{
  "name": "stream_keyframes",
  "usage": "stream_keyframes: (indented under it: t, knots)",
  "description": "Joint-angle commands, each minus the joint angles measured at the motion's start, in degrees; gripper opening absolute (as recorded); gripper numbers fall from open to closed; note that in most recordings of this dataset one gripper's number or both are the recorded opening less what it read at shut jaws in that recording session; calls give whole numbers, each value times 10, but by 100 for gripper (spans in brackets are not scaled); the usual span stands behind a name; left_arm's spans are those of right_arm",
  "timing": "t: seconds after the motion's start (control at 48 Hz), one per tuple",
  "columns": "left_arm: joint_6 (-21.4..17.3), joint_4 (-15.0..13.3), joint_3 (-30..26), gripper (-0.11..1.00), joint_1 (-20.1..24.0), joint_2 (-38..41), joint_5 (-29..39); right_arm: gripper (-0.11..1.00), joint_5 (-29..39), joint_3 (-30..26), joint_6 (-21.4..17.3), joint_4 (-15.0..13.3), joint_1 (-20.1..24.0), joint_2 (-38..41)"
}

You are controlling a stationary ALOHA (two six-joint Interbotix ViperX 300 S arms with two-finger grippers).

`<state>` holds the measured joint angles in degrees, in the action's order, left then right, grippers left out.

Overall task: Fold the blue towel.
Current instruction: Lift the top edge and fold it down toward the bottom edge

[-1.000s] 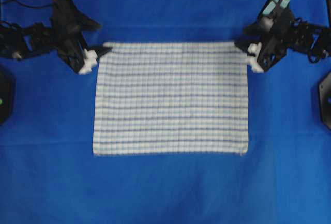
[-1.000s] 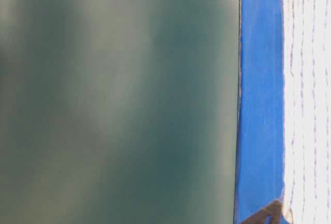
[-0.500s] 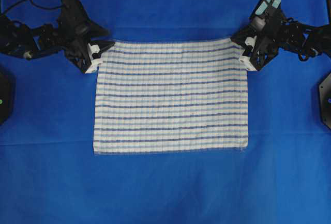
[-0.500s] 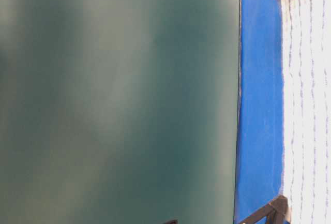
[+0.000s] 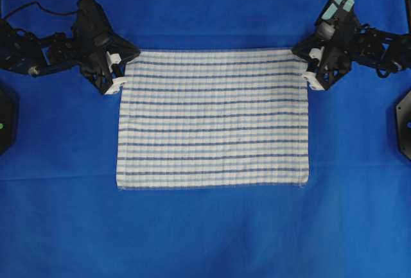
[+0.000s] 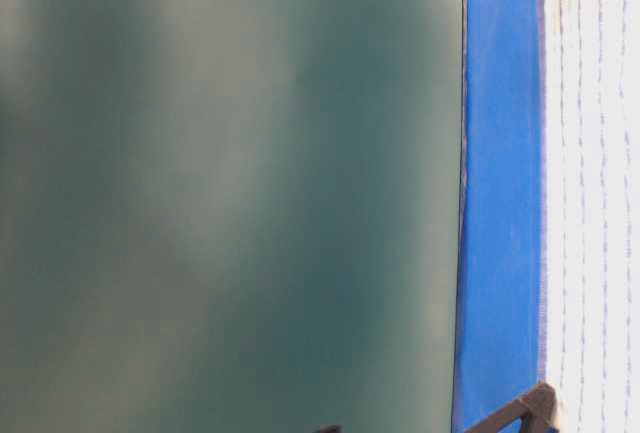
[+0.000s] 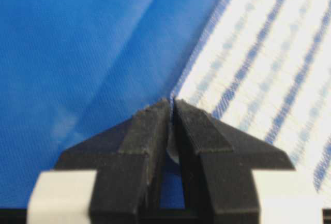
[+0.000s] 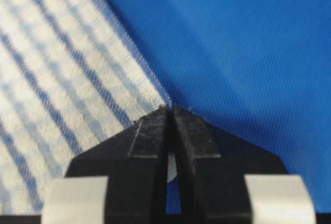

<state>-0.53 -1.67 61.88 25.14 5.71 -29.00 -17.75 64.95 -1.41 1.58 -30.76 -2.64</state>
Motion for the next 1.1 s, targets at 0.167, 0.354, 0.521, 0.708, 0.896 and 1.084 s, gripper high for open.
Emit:
stream_keyframes:
  t: [0.167, 0.354, 0.521, 0.708, 0.896, 1.084]
  knots:
    - [-1, -1, 16, 3, -11, -86, 31, 2, 54, 8, -1, 3, 12, -98]
    - [1, -1, 21, 3, -54, -136, 57, 2, 94, 11, -3, 13, 49, -141]
    - [11, -1, 32, 3, -105, -183, 86, 2, 127, 20, -16, 33, 102, -178]
    - [25, -1, 60, 3, -165, -213, 91, 2, 154, 33, -51, 37, 160, -206]
    - [68, -1, 65, 3, -220, -216, 91, 2, 160, 39, -96, 37, 214, -219]
    - [112, -1, 59, 3, -292, -208, 91, 2, 161, 38, -138, 38, 276, -219]
